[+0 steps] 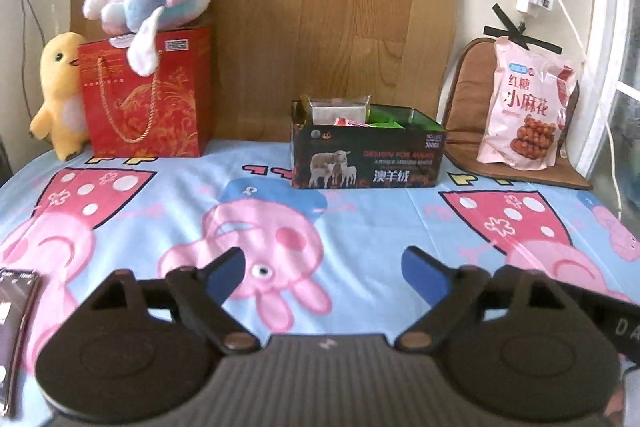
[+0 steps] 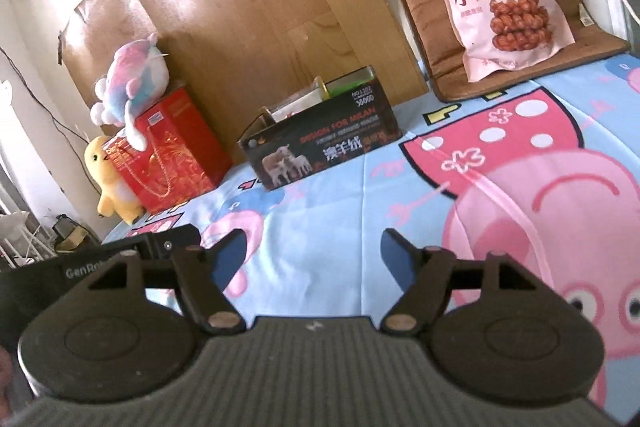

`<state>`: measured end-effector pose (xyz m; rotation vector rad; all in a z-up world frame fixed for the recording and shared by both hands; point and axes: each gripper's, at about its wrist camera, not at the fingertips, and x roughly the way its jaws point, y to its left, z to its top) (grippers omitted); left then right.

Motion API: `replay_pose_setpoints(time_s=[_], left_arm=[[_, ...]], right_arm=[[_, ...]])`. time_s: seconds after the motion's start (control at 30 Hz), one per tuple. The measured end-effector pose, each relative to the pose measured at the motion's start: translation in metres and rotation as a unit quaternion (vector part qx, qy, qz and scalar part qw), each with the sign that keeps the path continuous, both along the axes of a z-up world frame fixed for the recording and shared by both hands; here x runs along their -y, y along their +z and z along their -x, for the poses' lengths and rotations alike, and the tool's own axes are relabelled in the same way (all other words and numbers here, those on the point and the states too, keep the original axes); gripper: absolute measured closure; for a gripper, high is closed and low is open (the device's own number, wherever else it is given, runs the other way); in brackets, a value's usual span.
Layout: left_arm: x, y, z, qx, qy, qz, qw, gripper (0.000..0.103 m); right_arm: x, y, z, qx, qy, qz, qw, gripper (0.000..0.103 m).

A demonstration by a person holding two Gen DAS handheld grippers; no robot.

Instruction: Organize snacks

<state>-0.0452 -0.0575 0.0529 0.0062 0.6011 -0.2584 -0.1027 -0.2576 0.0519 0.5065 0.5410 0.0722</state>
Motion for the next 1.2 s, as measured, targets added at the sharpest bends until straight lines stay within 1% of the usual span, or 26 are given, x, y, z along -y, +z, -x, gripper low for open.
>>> replay_pose_setpoints(time_s=[0.07,0.13,0.2,0.3,0.33,0.4,0.43,0.47,0.53,0.63,0.9,1.0,1.2], left_arm=[[-0.005,0.0,0.011,0.004,0.002,-0.001,1.0,0.013],[-0.01,0.0,0.023,0.006,0.004,-0.001,1.0,0.01],[-0.014,0.001,0.035,0.011,0.006,0.001,0.9999,0.008],[-0.019,0.005,0.053,0.026,0.007,0.001,0.9996,0.005],[-0.02,0.007,0.06,0.035,0.007,-0.003,0.9994,0.001],[-0.021,0.008,0.067,0.051,0.013,-0.013,0.9985,0.0],[-0.021,0.008,0.066,0.053,0.013,-0.018,0.9983,0.0],[-0.021,0.007,0.065,0.051,0.016,-0.02,0.9984,0.0],[-0.022,0.006,0.059,0.043,0.023,-0.018,0.9987,0.0],[-0.021,0.004,0.056,0.035,0.028,-0.024,0.9987,0.0],[-0.022,-0.005,0.051,0.039,0.041,-0.042,0.9976,0.0],[-0.018,-0.01,0.044,0.032,0.048,-0.056,0.9967,0.0],[-0.01,-0.022,0.026,0.02,0.04,-0.066,0.9968,0.0]], right_arm=[[-0.006,0.001,0.011,0.002,-0.001,0.001,1.0,0.027],[-0.014,0.002,0.022,0.006,0.0,0.009,1.0,0.027],[-0.02,0.002,0.032,0.008,0.001,0.014,1.0,0.027],[-0.027,0.006,0.048,0.011,-0.001,0.021,1.0,0.027],[-0.029,0.008,0.053,0.014,0.0,0.025,1.0,0.026],[-0.035,0.012,0.061,0.023,-0.002,0.043,0.999,0.02],[-0.037,0.012,0.063,0.028,-0.006,0.054,0.998,0.015],[-0.039,0.011,0.063,0.031,-0.009,0.063,0.997,0.014],[-0.04,0.007,0.057,0.027,-0.016,0.066,0.997,0.014],[-0.035,0.002,0.05,0.011,-0.021,0.052,0.998,0.014],[-0.03,-0.002,0.053,0.006,-0.025,0.059,0.998,0.011],[-0.027,-0.007,0.051,0.0,-0.032,0.057,0.998,0.009],[-0.017,-0.015,0.037,-0.013,-0.044,0.052,0.998,0.009]])
